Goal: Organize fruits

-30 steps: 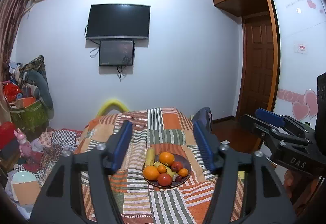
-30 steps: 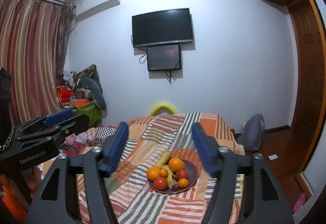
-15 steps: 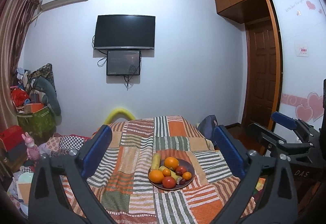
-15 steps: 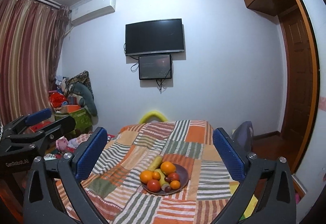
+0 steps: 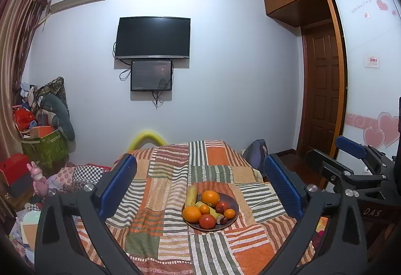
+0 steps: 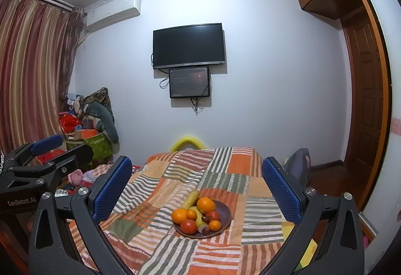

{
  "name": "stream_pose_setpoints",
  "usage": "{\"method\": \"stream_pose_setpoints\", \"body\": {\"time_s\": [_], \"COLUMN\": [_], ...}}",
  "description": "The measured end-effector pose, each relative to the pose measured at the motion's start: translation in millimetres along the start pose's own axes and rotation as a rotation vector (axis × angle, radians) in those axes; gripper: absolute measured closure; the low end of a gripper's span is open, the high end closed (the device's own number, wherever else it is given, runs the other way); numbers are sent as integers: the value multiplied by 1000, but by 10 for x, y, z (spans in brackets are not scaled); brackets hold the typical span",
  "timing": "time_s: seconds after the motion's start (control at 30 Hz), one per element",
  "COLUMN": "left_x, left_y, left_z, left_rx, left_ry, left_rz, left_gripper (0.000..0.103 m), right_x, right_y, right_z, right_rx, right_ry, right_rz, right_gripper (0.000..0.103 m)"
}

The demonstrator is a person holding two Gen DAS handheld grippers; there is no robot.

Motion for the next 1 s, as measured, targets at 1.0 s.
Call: {"method": "stream_pose_setpoints", "body": {"time_s": [1.0], "left_x": [49], "left_y": [0], "left_z": [-10], "left_rx": [-3], "left_ry": [10], "left_rz": [22], "left_gripper": [0], "right_x": [-11], "right_y": [-35], "right_z": [-25], "right_rx": [2], "right_ry": [5], "right_rz": [-2], "right_gripper": [0]}}
Point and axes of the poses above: each gripper's, at about its wrist camera, not at the fingertips, and x roughly the way its jaws point, z to its left, y to its underside, the point moved 5 cm from there along x, roughly the way its jaws point, and after that the axes turned 10 degrees about z, right-handed, at the moved point
